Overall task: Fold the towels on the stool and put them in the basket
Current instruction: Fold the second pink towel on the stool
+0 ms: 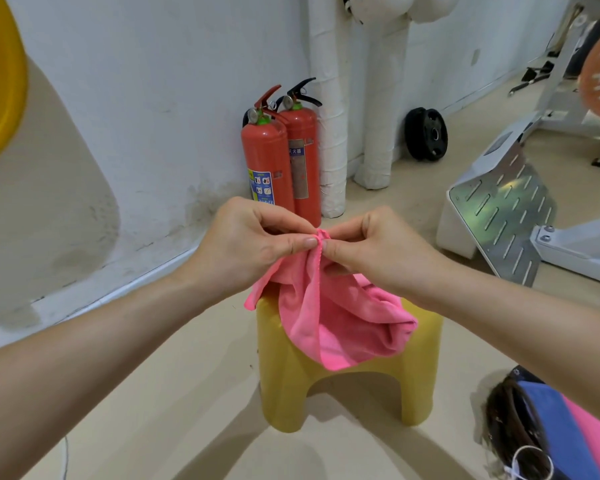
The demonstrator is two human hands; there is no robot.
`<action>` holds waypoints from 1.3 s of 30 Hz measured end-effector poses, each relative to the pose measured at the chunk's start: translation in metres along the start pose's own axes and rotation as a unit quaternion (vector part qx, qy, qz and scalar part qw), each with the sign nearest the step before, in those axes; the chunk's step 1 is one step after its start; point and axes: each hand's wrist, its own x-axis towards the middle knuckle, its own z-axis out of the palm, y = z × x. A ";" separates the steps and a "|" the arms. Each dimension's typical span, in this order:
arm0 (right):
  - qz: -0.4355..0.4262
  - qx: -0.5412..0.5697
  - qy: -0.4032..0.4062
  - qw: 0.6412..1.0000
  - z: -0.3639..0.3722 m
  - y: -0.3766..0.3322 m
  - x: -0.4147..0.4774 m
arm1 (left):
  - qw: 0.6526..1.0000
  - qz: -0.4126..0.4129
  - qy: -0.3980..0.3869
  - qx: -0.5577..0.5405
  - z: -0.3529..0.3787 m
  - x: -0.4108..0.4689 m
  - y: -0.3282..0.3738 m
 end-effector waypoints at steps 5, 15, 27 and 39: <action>-0.056 -0.069 0.006 0.996 0.005 0.001 -0.001 | 0.999 0.031 0.020 0.010 0.002 -0.002 0.002; -0.109 -0.133 0.026 0.985 0.006 0.000 -0.001 | 0.984 0.128 0.046 0.111 0.004 0.000 0.000; 0.120 -0.128 0.053 0.983 -0.082 -0.007 0.025 | 0.964 0.044 0.259 0.031 -0.045 0.051 0.005; 0.143 -0.122 0.170 0.967 -0.131 -0.038 0.035 | 0.930 0.073 0.351 0.079 -0.075 0.067 0.026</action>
